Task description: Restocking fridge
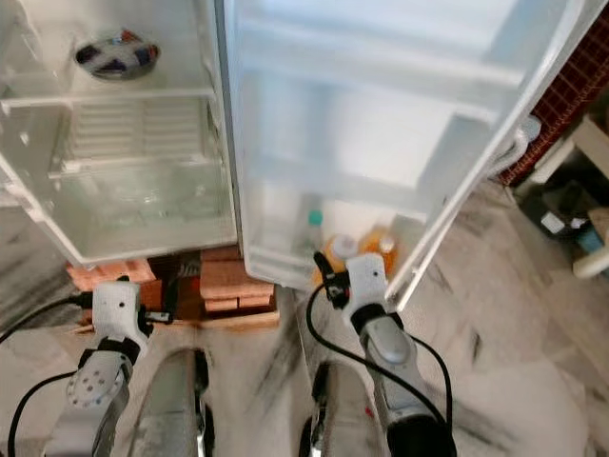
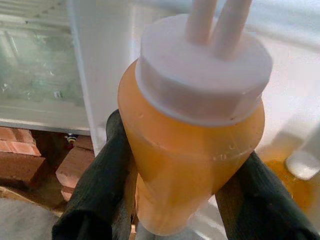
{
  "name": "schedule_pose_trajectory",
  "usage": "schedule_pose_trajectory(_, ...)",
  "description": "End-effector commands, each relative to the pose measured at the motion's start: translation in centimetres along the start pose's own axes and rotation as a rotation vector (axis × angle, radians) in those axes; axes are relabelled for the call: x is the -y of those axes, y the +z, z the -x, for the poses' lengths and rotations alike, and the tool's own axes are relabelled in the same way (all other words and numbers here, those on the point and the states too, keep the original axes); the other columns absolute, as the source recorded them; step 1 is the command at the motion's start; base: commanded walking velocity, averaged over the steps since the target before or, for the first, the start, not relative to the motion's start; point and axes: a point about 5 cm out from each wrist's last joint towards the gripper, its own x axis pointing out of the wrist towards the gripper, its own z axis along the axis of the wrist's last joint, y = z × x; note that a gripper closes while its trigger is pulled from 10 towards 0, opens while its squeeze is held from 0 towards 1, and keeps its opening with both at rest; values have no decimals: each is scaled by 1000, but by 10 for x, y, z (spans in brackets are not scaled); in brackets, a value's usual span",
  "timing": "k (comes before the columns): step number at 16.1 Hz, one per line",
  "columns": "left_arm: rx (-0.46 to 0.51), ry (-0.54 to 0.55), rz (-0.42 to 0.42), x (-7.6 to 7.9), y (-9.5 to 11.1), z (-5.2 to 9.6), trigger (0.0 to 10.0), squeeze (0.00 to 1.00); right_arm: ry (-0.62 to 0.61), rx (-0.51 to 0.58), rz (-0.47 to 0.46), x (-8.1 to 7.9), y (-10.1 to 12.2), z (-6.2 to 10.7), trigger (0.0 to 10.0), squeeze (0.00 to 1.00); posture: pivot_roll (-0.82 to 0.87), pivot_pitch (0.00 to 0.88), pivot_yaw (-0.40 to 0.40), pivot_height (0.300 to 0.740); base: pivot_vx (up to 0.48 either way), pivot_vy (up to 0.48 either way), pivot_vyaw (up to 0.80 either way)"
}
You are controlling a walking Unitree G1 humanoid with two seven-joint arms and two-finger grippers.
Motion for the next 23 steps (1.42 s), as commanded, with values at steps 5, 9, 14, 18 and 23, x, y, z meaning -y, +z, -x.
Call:
schedule_pose_trajectory(5,2,16,-37,-6,5,3,10000,0,15,35,51,-1,8,-13,10000,0,115,167,-76,551,0,0,0)
schedule_pose_trajectory(9,27,-18,-89,-6,14,20,10000,0,30,121,155,-9,34,-39,10000,0,116,260,-88,551,0,0,0)
schedule_pose_trajectory(14,44,-53,-123,-4,28,42,10000,0,-95,236,292,5,73,-66,10000,0,147,335,-101,551,0,0,0)
schedule_pose_trajectory(18,54,-74,-158,-1,37,58,10000,0,-146,284,323,14,92,-75,10000,0,171,395,-107,551,0,0,0)
schedule_pose_trajectory(23,29,-74,-162,-2,41,77,10000,0,-222,265,319,26,99,-82,10000,0,202,452,-109,551,0,0,0)
